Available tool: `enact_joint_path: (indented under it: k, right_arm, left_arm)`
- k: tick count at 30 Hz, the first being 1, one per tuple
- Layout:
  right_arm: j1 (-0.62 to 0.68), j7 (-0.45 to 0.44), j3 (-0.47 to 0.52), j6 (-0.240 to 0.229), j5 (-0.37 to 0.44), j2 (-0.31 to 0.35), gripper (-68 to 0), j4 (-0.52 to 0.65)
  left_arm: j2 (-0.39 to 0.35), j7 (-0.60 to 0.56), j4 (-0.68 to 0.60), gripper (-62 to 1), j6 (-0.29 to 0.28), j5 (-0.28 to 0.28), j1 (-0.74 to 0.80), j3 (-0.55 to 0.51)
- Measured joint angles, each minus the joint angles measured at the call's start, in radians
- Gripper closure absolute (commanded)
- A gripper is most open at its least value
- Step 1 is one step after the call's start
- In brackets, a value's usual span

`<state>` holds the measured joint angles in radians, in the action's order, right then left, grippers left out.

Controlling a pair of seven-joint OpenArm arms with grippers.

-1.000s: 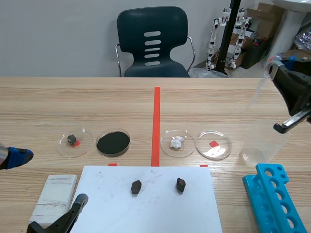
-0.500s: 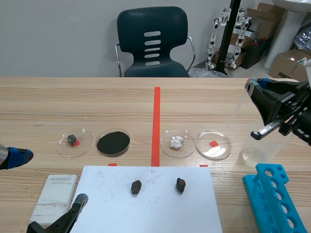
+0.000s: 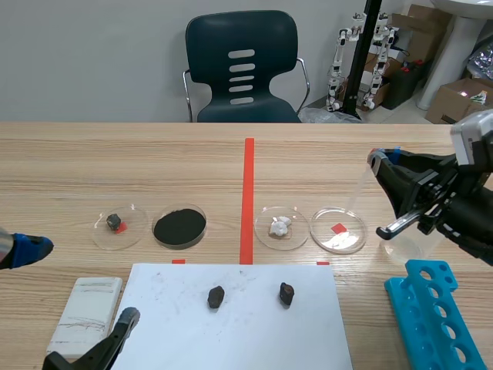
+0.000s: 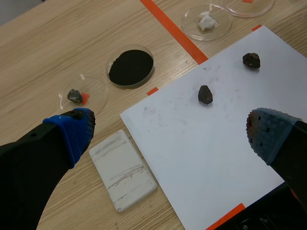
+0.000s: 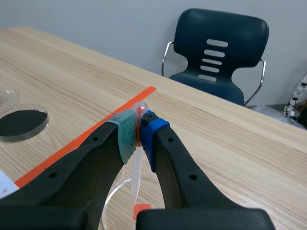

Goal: Draw acid from the petri dish

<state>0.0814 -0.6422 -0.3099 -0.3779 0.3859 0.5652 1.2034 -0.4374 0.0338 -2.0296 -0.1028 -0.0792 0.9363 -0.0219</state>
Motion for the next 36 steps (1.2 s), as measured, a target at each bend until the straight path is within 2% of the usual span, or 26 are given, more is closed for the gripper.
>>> enact_joint_path:
  k: [8,14,20,36]
  right_arm:
    - [-0.001,0.000,-0.006,0.000,0.000,-0.006,-1.5,-0.005]
    - [-0.034,0.001,-0.008,0.000,0.000,-0.029,-1.5,-0.071]
    - [-0.066,-0.003,-0.071,0.000,0.000,-0.031,-1.5,-0.115]
    - [-0.079,-0.008,-0.085,0.000,0.001,-0.039,-1.7,-0.126]
  left_arm:
    - [0.000,0.000,0.000,-62.3,0.000,0.000,0.000,0.000]
    - [0.000,0.000,0.000,-62.3,0.000,0.000,0.000,0.000]
    - [0.000,0.000,0.000,-62.3,0.000,0.000,0.000,0.000]
    - [0.000,0.000,0.000,-62.3,0.000,0.000,0.000,0.000]
